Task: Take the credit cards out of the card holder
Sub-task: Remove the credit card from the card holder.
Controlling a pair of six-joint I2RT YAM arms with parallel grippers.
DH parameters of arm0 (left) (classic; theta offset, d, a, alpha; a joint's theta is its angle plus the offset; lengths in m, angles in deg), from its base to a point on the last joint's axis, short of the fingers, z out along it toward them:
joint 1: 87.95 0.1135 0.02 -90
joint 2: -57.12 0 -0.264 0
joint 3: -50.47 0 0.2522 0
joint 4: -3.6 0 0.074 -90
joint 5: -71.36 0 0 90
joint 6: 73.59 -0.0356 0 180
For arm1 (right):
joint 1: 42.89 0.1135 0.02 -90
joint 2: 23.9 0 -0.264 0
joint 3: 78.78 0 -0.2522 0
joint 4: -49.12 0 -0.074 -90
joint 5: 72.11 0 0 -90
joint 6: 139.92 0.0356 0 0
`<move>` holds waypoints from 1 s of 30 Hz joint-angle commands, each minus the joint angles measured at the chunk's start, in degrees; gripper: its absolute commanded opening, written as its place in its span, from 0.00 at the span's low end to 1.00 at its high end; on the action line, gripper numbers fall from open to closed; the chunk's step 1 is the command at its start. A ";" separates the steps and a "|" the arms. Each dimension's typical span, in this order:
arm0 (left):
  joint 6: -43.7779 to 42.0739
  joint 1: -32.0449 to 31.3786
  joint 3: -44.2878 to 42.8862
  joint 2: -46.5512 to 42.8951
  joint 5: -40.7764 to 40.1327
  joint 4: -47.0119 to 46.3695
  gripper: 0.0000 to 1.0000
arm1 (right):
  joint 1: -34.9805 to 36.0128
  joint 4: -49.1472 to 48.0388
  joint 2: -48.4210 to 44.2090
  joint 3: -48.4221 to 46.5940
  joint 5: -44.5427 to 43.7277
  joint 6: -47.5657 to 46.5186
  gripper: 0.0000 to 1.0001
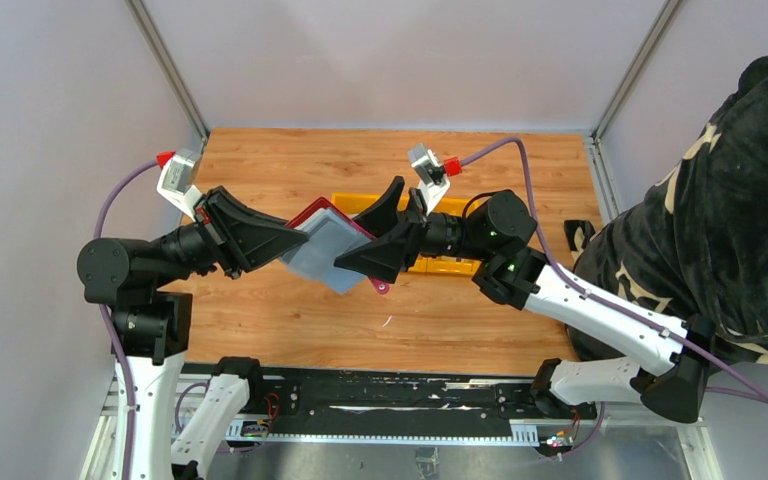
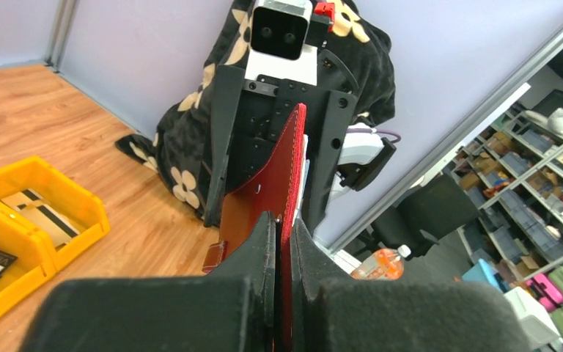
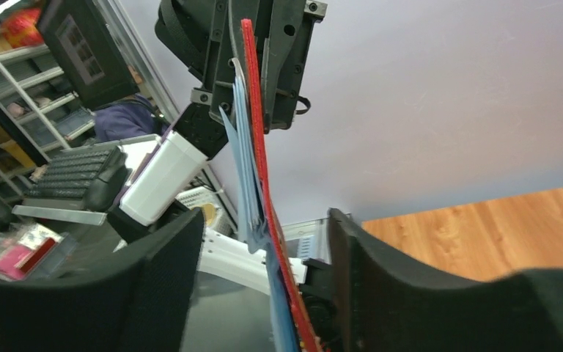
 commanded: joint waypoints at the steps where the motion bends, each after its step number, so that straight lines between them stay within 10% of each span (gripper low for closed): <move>1: -5.39 -0.19 -1.93 -1.28 -0.88 2.45 0.00 | 0.05 -1.97 1.11 -1.44 -0.44 2.82 0.71; 11: -20.69 -0.18 -4.82 -3.83 -5.80 16.35 0.00 | 1.84 1.59 4.05 -5.33 -10.83 0.07 0.76; 24: -4.68 -0.23 -1.12 -3.34 -1.61 -0.92 0.00 | 1.92 8.02 0.55 -1.36 -15.17 -8.53 0.53; 30: -12.48 -0.23 -3.07 -3.07 -3.54 8.06 0.00 | 1.81 9.26 -4.73 0.69 -12.75 -12.17 0.75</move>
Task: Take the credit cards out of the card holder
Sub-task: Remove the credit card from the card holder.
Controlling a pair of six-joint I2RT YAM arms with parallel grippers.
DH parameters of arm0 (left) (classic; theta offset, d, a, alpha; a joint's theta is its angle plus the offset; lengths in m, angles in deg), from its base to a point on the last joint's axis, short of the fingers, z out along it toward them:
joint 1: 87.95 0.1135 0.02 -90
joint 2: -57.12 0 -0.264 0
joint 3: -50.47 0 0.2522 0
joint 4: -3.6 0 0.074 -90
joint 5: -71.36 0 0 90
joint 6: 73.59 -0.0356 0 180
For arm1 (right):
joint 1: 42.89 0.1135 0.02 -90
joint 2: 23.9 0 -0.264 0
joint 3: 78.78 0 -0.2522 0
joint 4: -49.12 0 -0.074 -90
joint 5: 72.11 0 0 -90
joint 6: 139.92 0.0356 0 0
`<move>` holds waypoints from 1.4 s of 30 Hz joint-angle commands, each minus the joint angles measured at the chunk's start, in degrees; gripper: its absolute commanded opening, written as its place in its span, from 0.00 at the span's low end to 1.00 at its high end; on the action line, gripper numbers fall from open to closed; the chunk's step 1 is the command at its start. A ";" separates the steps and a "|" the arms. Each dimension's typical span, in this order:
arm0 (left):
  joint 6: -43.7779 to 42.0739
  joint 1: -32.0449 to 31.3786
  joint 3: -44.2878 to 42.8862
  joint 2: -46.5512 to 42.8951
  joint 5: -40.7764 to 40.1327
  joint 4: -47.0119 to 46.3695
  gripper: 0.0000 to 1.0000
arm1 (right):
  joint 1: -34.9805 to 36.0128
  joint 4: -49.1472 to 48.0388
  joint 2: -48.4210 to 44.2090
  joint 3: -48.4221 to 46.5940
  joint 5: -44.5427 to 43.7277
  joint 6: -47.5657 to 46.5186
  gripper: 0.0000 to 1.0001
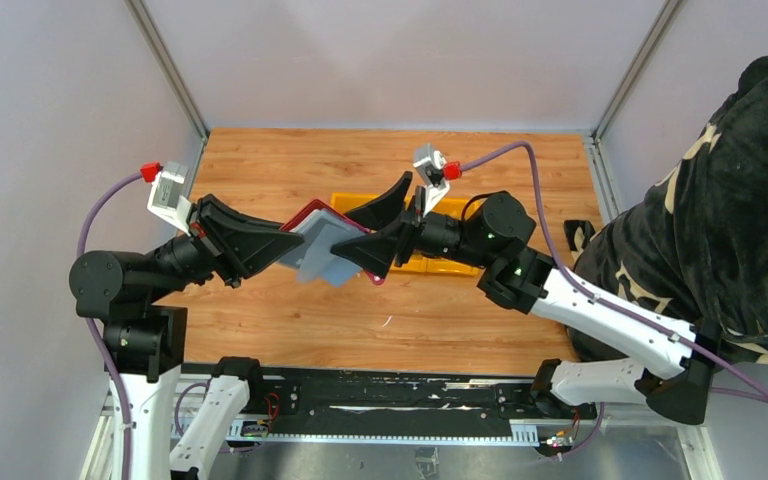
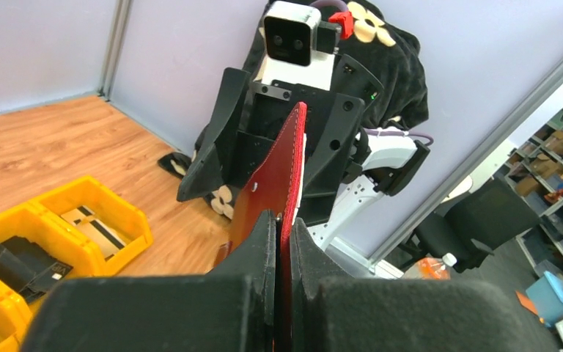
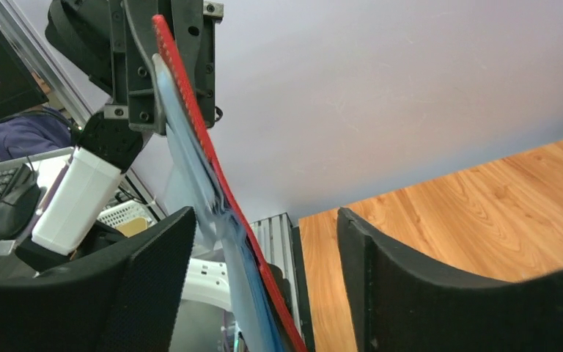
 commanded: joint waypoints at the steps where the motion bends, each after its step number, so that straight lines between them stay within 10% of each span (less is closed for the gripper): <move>1: -4.67 -0.19 -2.59 -0.14 0.02 3.74 0.00 | 0.04 1.92 -5.55 2.71 -0.66 -5.01 0.80; 18: -14.00 -0.18 -4.51 -1.06 -2.13 12.54 0.00 | 0.05 11.34 -5.22 -5.23 -5.96 -7.30 0.95; 30: 4.49 -0.18 2.26 -0.05 2.23 -2.37 0.00 | 0.10 1.64 -1.01 -2.77 4.68 -0.78 0.90; 37: 6.13 -0.21 3.21 0.66 2.32 -2.37 0.00 | 0.05 -4.35 0.61 -2.68 7.72 8.34 0.72; 42: 6.17 -0.19 2.98 0.88 2.28 -2.37 0.00 | 0.04 -0.07 1.03 -4.14 2.39 11.42 0.34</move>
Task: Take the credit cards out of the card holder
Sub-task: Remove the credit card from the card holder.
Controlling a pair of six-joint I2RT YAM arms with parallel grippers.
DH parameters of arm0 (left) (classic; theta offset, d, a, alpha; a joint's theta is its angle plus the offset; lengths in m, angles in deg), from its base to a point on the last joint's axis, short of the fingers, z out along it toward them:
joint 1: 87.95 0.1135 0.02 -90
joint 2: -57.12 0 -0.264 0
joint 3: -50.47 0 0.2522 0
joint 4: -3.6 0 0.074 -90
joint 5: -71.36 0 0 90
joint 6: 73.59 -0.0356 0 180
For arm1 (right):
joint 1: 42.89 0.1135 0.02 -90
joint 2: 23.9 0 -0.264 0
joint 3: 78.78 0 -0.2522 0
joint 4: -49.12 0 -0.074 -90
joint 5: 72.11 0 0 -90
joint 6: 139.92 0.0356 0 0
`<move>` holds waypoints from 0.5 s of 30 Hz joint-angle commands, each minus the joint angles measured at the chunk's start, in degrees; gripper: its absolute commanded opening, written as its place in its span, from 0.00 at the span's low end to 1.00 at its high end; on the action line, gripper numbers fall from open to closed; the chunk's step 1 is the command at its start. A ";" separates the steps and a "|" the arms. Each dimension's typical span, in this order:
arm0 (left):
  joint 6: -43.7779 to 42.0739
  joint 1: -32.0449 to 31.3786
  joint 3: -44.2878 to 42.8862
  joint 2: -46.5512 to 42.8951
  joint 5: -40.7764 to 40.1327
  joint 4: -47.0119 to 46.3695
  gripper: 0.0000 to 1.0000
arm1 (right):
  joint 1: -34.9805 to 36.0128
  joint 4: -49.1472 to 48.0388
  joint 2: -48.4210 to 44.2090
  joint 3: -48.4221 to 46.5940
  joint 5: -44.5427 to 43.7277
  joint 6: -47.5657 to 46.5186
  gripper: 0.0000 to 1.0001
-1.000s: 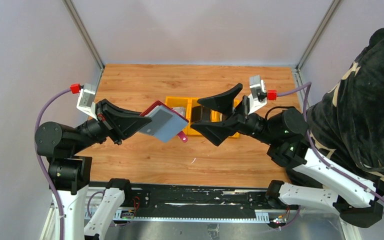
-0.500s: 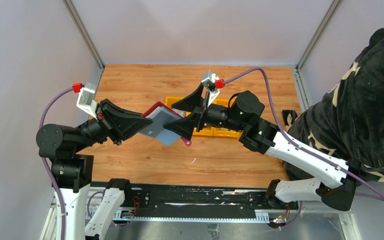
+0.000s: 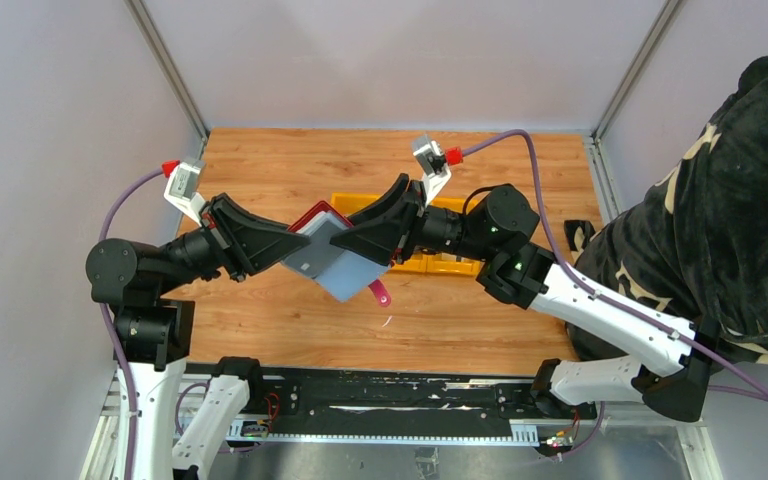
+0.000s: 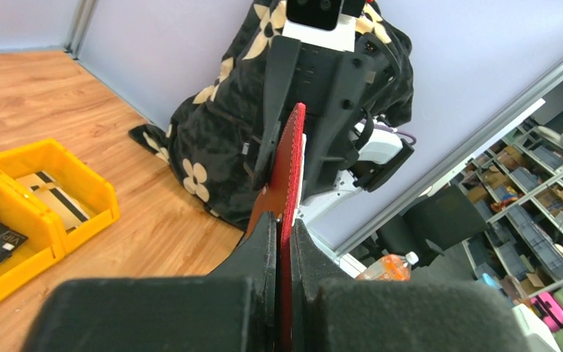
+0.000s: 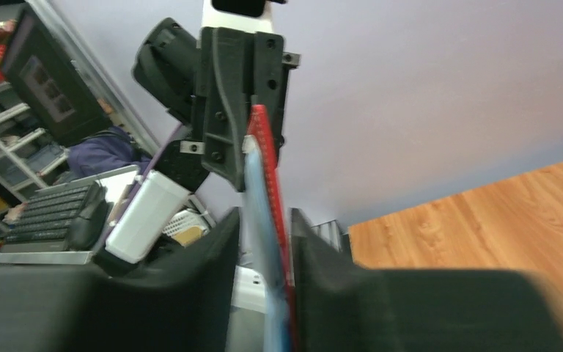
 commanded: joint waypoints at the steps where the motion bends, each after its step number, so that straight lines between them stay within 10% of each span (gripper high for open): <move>1: 0.91 -0.17 -0.53 0.26 0.63 -2.22 0.00 | 0.06 1.52 0.23 -1.36 -3.23 4.61 0.23; 15: -4.99 -0.18 -2.95 2.00 -2.73 6.50 0.04 | 0.14 5.64 -1.72 -1.95 -1.24 5.39 0.00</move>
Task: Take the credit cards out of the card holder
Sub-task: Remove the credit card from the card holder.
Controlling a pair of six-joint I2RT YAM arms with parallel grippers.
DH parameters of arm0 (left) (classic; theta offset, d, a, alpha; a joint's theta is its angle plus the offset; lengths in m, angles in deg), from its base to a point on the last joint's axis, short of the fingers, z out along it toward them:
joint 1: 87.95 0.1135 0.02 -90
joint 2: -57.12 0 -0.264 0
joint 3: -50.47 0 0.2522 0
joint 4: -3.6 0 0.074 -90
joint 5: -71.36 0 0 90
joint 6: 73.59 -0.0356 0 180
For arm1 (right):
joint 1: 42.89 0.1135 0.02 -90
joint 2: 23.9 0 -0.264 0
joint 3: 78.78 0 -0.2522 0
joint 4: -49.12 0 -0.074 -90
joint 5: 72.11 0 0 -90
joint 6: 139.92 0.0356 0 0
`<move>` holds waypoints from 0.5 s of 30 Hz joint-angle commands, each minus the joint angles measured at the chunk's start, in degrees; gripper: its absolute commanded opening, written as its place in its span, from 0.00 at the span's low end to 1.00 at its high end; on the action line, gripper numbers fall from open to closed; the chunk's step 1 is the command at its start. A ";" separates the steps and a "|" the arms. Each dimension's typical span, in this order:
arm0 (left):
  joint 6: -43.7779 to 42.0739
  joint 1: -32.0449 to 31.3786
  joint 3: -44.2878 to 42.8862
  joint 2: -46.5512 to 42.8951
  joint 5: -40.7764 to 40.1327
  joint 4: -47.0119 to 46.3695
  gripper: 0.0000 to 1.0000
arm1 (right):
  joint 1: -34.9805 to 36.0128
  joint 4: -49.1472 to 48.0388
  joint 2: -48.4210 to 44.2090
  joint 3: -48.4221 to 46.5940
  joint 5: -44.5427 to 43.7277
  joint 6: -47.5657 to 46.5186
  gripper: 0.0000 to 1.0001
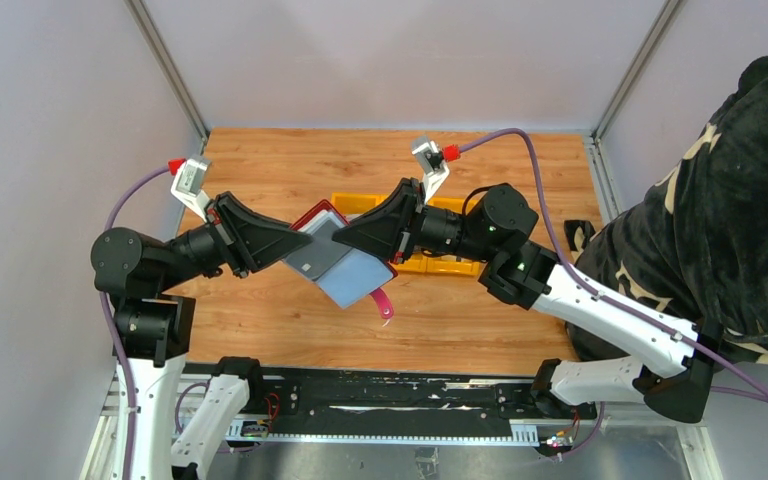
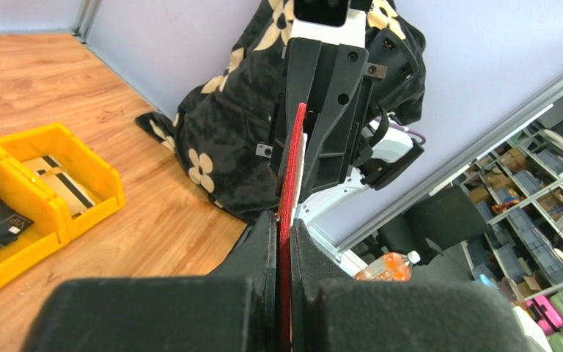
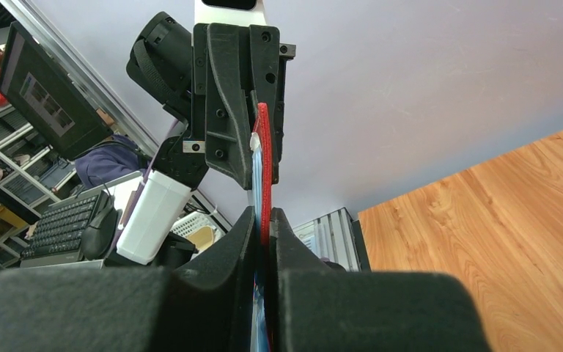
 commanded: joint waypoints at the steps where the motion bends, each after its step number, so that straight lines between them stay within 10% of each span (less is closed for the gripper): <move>1: -2.84 -0.10 -2.18 1.13 -3.05 3.08 0.05 | 0.17 2.02 -1.12 -2.04 1.15 1.34 0.00; 7: -3.66 -0.10 -2.24 1.26 -3.30 4.62 0.05 | 0.17 3.05 -0.32 -3.29 2.48 2.40 0.02; 12: -3.60 -0.10 -2.35 1.29 -3.23 4.46 0.00 | 0.34 4.79 0.03 -3.21 -0.08 1.51 0.44; 15: -2.62 -0.11 -1.70 1.18 -2.51 3.25 0.00 | 0.89 6.06 0.81 -3.29 -3.33 0.65 0.52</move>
